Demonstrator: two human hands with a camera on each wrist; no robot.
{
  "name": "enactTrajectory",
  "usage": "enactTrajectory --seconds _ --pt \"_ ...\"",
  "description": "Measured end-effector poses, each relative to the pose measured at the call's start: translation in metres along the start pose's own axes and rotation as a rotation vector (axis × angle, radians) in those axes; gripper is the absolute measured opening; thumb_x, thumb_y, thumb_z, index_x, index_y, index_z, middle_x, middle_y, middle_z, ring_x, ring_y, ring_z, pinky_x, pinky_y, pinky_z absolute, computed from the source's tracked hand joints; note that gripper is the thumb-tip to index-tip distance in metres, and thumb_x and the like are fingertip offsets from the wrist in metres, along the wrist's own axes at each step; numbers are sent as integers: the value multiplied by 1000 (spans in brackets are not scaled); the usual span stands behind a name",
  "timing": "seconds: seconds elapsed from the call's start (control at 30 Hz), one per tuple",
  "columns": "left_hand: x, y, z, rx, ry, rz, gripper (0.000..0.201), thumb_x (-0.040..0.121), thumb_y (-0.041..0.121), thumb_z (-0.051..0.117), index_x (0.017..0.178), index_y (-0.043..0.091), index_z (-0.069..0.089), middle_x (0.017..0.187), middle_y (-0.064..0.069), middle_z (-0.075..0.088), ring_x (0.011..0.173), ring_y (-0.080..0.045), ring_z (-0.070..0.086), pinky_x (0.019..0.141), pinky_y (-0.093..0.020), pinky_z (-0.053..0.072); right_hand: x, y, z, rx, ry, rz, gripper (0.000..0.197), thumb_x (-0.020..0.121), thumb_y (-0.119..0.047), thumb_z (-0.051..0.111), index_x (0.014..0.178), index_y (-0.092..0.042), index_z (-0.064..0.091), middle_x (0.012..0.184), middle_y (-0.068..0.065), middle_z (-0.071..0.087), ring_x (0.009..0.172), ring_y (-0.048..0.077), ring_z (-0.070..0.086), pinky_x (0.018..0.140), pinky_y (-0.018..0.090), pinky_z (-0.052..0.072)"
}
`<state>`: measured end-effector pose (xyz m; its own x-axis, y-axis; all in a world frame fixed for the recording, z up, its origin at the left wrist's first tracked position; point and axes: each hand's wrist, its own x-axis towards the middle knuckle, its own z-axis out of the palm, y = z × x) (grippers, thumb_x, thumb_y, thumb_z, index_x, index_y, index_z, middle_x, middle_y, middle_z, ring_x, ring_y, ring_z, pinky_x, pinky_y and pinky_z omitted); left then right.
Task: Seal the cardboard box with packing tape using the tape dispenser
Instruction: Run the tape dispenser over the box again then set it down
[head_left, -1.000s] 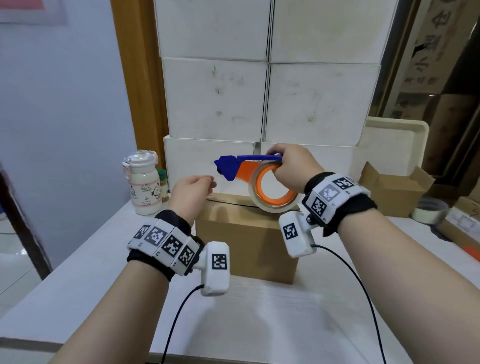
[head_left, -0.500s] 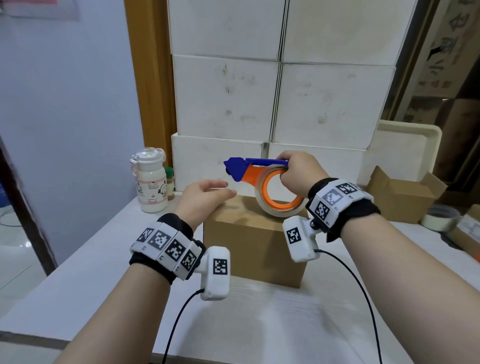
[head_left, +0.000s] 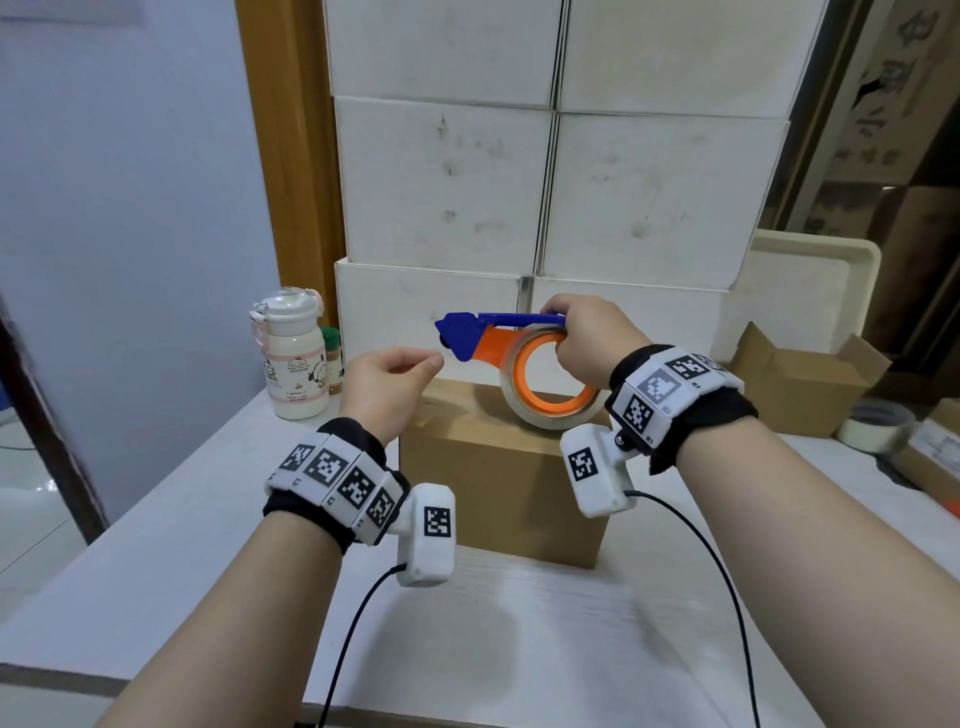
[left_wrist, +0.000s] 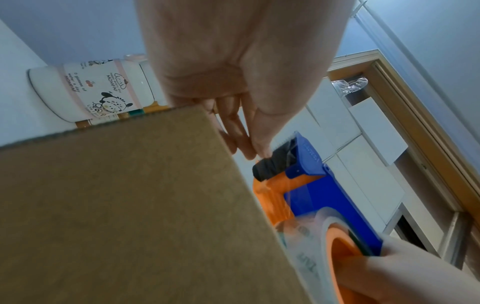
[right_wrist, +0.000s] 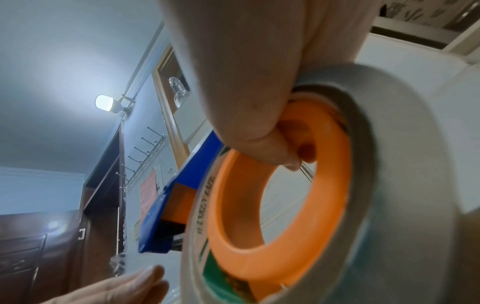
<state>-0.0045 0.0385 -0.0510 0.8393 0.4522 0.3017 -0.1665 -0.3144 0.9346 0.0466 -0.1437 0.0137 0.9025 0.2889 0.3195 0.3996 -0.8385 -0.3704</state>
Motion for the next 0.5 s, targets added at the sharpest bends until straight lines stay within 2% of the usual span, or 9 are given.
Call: enactTrajectory --seconds 0.17,0.3,0.33,0.4,0.5 --pt "1 -4 1 4 21 -15 21 88 23 64 104 11 71 92 1 66 87 -11 58 78 -22 45 -1 2 -1 -17 -24 -17 38 89 1 48 120 -19 55 98 -1 54 88 18 51 77 27 45" --pt "5 -10 5 -61 -4 -79 21 88 21 63 105 10 70 75 0 64 71 -13 58 63 -19 48 -3 4 -3 -18 -25 -27 37 89 1 48 120 -19 54 96 -1 52 87 18 51 74 27 44" --pt "6 -10 7 -86 -1 -101 21 89 19 63 105 8 70 74 0 64 69 -11 58 66 -21 51 -4 4 -3 -17 -24 -28 37 89 2 48 120 -19 54 96 -1 52 87 18 51 74 27 43" --pt "9 -7 8 -217 -29 -171 22 90 11 61 108 2 67 80 -3 66 74 -12 63 79 -28 55 -4 4 -4 -15 -23 -29 38 89 2 47 121 -18 54 96 -1 52 87 18 50 73 27 42" --pt "10 3 4 -501 -217 -334 18 91 -4 51 108 -5 59 105 -12 62 102 -19 63 96 -28 50 -5 7 -4 10 -14 -21 38 89 2 47 120 -18 54 98 1 54 87 18 50 74 27 42"
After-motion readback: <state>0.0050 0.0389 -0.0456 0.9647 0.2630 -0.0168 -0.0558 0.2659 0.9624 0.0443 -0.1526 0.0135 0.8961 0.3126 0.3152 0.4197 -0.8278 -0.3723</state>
